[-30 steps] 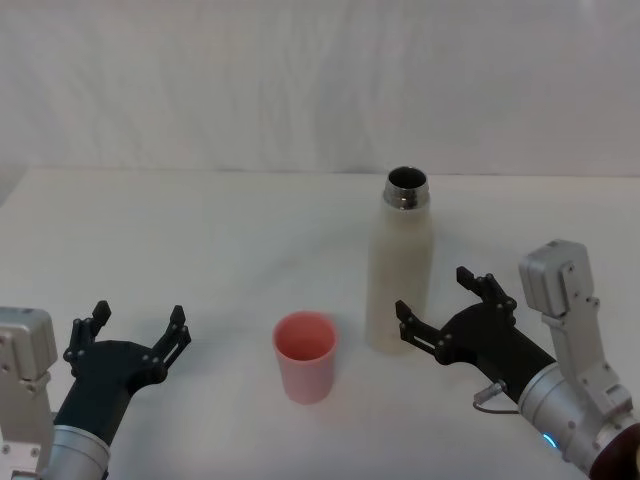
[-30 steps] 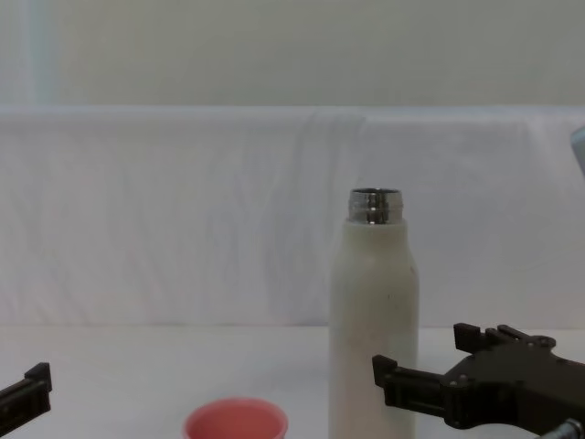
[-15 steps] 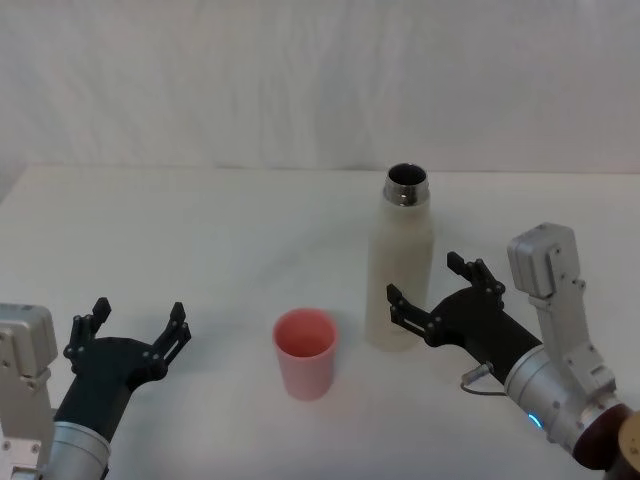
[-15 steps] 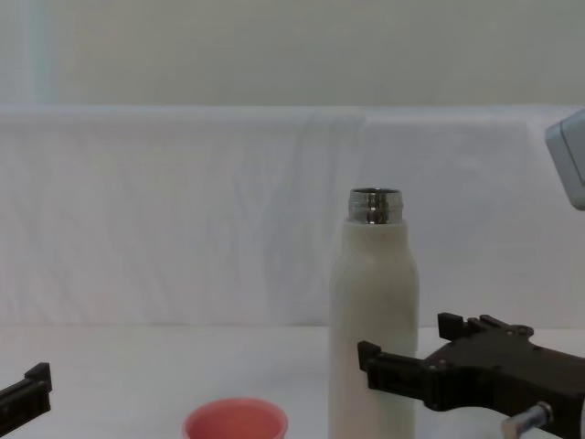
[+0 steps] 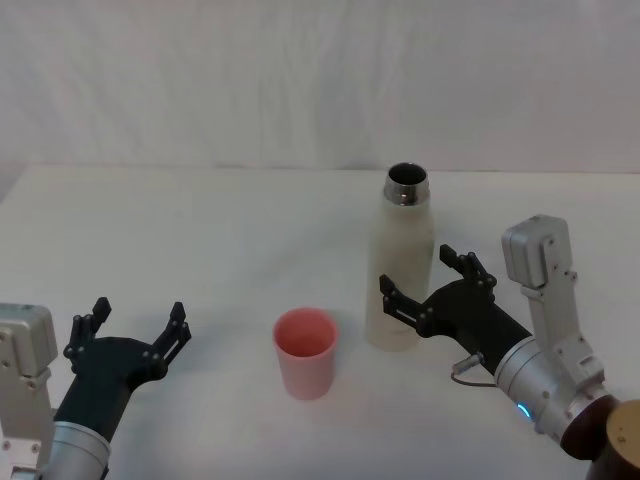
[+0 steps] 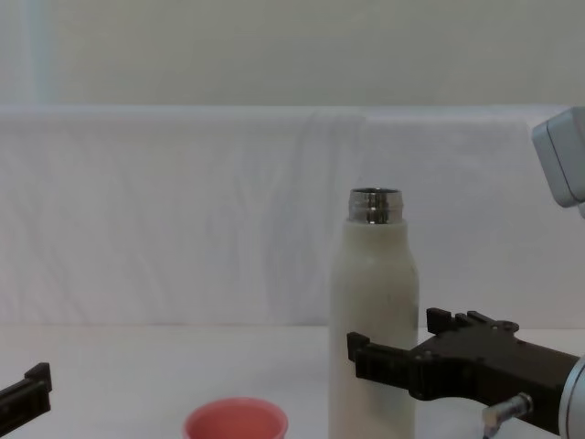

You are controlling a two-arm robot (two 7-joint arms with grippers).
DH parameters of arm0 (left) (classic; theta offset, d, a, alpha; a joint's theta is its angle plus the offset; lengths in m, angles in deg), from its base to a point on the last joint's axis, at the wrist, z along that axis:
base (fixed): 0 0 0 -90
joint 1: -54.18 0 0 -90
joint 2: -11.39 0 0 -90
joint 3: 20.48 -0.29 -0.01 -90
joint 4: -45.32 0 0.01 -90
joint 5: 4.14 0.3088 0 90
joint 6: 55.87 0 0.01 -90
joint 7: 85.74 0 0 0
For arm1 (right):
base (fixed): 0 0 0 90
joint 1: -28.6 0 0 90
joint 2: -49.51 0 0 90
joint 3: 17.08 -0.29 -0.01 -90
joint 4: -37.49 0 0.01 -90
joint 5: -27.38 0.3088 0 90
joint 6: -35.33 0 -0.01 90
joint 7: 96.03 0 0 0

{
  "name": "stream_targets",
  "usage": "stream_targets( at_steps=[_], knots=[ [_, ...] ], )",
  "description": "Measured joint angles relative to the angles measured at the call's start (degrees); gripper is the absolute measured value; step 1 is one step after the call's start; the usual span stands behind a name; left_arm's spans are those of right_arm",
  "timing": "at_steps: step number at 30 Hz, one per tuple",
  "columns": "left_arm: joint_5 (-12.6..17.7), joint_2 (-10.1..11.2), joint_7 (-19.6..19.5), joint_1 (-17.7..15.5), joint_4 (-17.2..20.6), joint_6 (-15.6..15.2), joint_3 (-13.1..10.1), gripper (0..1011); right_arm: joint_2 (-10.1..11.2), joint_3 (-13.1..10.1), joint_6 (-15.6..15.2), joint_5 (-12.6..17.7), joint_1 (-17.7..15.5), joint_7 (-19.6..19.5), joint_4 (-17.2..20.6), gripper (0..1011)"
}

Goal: Grasp the thermos with one hand and pour water into the cup lid.

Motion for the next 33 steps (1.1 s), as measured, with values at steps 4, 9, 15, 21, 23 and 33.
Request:
stream_targets(
  at_steps=[4, 9, 15, 21, 23, 33],
  knots=[
    [0.00, 0.00, 0.00, 0.00, 0.00, 0.00, 0.00, 1001, -0.25, -0.09, 0.18, 0.58, 0.31, 0.00, -0.59, 1001],
    [0.00, 0.00, 0.00, 0.00, 0.00, 0.00, 0.00, 1001, -0.43, -0.06, 0.45, 1.11, 0.79, 0.08, -1.18, 1001],
    [0.00, 0.00, 0.00, 0.00, 0.00, 0.00, 0.00, 1001, -0.47, 0.16, 0.51, 1.30, 1.34, 0.13, -1.63, 1001],
    [0.00, 0.00, 0.00, 0.00, 0.00, 0.00, 0.00, 1001, -0.67, 0.38, 0.55, 1.68, 2.03, 0.24, -2.31, 1001],
    [0.00, 0.00, 0.00, 0.00, 0.00, 0.00, 0.00, 1001, -0.79, 0.38, 0.63, 1.83, 2.18, 0.25, -2.54, 1001],
    [0.00, 0.00, 0.00, 0.00, 0.00, 0.00, 0.00, 1001, -1.57, 0.22, 1.03, 2.96, 3.10, 0.09, -4.19, 1001]
  ],
)
